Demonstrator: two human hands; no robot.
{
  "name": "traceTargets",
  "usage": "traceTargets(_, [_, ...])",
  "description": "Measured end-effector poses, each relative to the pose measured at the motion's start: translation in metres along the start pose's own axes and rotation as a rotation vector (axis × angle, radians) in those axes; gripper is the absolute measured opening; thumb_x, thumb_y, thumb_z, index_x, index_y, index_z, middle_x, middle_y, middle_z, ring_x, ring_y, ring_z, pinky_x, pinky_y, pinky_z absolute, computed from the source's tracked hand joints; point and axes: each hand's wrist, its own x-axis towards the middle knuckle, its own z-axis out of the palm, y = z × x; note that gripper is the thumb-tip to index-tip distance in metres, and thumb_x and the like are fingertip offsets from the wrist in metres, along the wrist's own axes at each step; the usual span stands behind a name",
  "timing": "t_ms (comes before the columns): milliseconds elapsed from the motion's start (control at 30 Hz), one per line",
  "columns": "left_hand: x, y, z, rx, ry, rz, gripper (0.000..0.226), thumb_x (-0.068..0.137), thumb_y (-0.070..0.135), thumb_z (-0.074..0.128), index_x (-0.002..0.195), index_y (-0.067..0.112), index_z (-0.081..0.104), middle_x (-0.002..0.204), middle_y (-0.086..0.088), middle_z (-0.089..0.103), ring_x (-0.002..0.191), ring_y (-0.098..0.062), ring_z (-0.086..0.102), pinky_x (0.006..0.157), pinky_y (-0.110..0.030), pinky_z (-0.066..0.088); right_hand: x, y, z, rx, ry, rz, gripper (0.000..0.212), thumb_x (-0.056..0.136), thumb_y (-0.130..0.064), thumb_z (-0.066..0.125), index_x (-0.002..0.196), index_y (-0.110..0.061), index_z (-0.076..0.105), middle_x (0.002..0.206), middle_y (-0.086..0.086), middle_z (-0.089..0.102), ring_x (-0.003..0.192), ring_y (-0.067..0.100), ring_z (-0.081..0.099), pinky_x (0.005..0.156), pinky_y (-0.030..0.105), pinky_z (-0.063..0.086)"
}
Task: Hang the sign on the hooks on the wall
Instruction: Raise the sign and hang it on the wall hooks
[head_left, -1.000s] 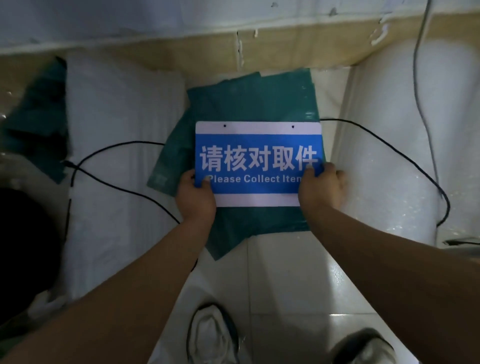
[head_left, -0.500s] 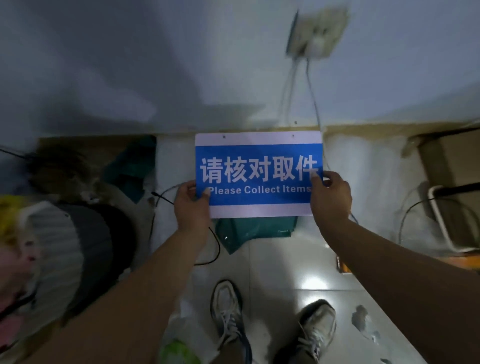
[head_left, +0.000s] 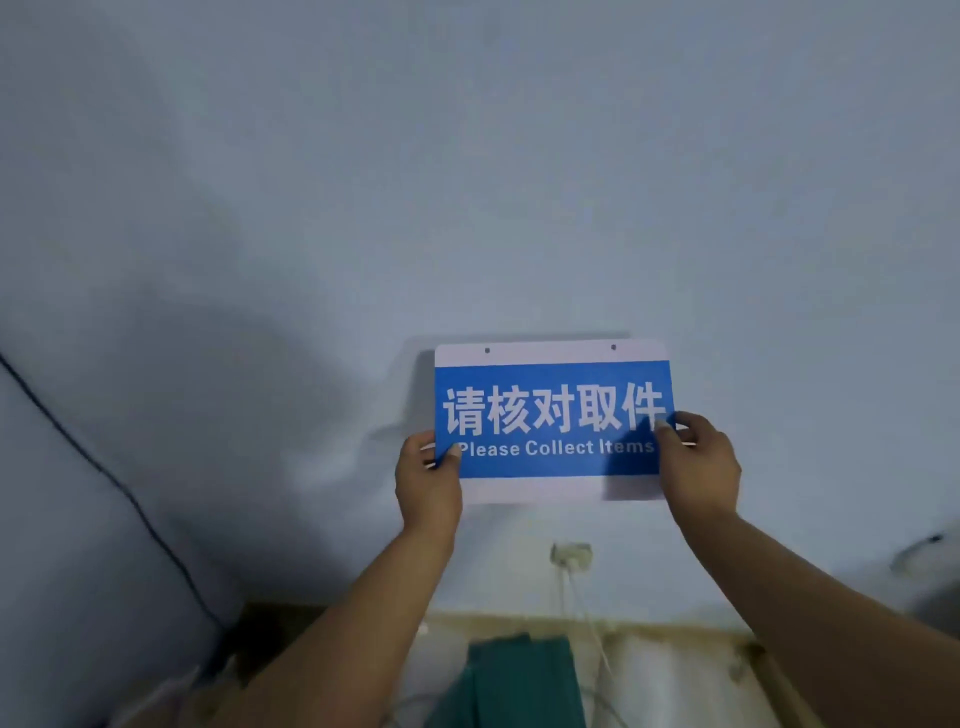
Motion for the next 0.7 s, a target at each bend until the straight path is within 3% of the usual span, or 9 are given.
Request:
traceTargets(100, [-0.01, 0.097, -0.006, -0.085, 0.001, 0.159, 0.022, 0.09, 0.013, 0.067, 0.106, 0.027, 0.062, 0.106, -0.002, 0.071, 0.097, -0.019, 0.068, 0.082, -0.033, 0.054, -0.007, -0.089, -0.036, 0.092, 0.05, -0.129, 0.036, 0.096, -0.037, 0.057, 0.127, -0.021, 0.064, 0.118, 0.009, 0.066, 0.099, 0.028, 0.064, 0.077, 0.037, 0.048])
traceTargets(300, [-0.019, 0.242, -0.009, -0.146, 0.011, 0.437, 0.042, 0.091, 0.014, 0.067, 0.126, 0.035, 0.057, 0.1, 0.0, 0.072, 0.09, -0.017, 0.069, 0.076, -0.035, 0.055, -0.012, -0.222, -0.086, 0.208, 0.156, -0.371, 0.036, 0.097, -0.037, 0.059, 0.128, -0.019, 0.063, 0.118, 0.011, 0.063, 0.099, 0.029, 0.064, 0.082, 0.041, 0.052])
traceTargets(400, [-0.022, 0.291, -0.005, -0.183, 0.014, 0.528, 0.043, 0.092, 0.014, 0.066, 0.129, 0.034, 0.057, 0.101, 0.0, 0.073, 0.091, -0.018, 0.07, 0.075, -0.037, 0.056, -0.012, -0.27, -0.105, 0.258, 0.194, -0.435, 0.038, 0.097, -0.038, 0.059, 0.131, -0.02, 0.061, 0.121, 0.009, 0.06, 0.102, 0.027, 0.062, 0.089, 0.047, 0.055])
traceTargets(700, [-0.014, 0.374, 0.014, -0.209, 0.048, 0.606, 0.047, 0.093, 0.016, 0.065, 0.136, 0.032, 0.054, 0.105, -0.004, 0.071, 0.091, -0.023, 0.068, 0.076, -0.041, 0.055, 0.011, -0.354, -0.136, 0.237, 0.185, -0.526, 0.042, 0.099, -0.033, 0.059, 0.138, -0.018, 0.058, 0.13, 0.008, 0.057, 0.103, 0.018, 0.055, 0.09, 0.037, 0.052])
